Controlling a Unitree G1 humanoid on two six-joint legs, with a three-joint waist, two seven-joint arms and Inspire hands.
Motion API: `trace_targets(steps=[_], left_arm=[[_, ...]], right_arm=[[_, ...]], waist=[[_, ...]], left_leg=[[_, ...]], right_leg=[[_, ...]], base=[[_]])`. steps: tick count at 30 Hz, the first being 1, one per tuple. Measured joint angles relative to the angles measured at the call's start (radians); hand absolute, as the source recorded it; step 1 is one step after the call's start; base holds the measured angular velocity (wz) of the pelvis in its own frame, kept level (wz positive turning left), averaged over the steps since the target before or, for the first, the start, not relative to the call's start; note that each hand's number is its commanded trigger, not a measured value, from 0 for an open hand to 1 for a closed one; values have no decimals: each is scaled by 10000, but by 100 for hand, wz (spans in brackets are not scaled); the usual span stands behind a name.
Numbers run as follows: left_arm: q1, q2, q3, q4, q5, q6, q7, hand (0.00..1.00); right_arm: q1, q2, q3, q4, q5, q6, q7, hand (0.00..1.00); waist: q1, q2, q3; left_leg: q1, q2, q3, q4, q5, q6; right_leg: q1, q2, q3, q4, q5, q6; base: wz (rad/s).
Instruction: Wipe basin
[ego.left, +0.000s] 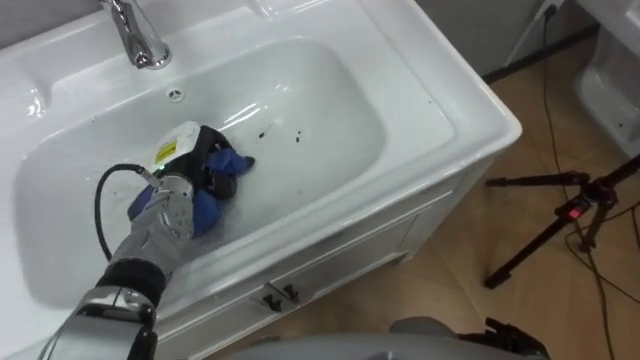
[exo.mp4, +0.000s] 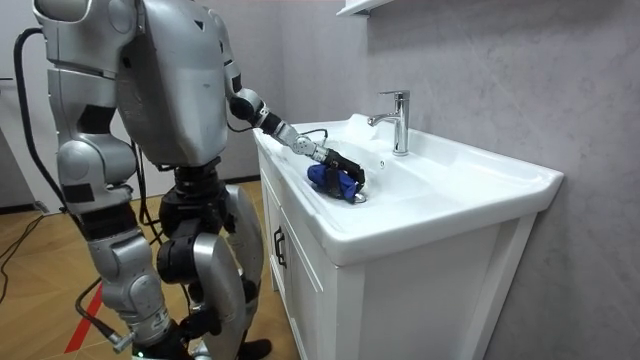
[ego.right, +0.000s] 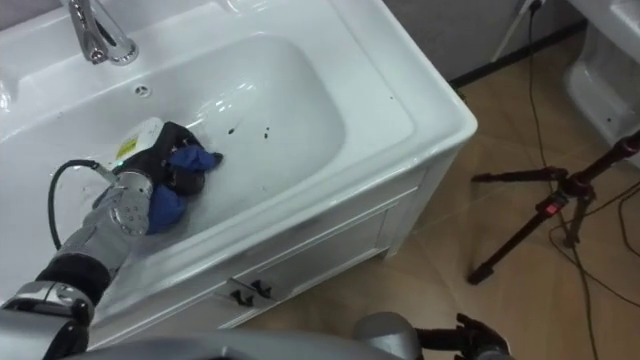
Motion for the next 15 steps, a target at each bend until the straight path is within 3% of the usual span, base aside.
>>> trace_targets(steps=[3, 6, 9, 11, 15], left_arm=[[66, 180, 71, -15, 231, -30, 99, 100], [195, 303, 364, -163, 1156, 27, 268, 100], [489, 658, 359, -580, 1560, 184, 271, 100], [673, 1054, 359, -841, 1674, 253, 289, 100], [709, 1431, 391, -1206, 2435, 331, 430, 100]], right_arm=[[-59, -148, -37, -6, -312, -7, 133, 0], [-47, -256, -204, -19, -627, -64, 320, 0], [-64, -473, -204, -87, -608, -109, 403, 0], [-23, -570, -209, -112, -608, -139, 385, 0], [38, -615, -480, 28, -862, -231, 259, 0]], waist=[[66, 79, 34], [287, 180, 34], [335, 350, 45], [342, 427, 29], [546, 538, 46]], left_leg=[[-40, -29, -119, 48, -4, -2], [-126, -19, -150, 68, -3, -4], [-191, -43, -251, 70, -2, -5], [-183, -58, -345, 71, 0, -9], [-81, -88, -438, 72, 0, -9]], right_leg=[[104, -32, -222, -60, -2, 1], [93, -25, -267, -77, -7, -7], [115, -35, -379, -108, -7, -8], [215, -50, -533, -155, -7, -7], [339, -57, -598, -222, -7, -6]], base=[[16], [5], [11], [14], [10]])
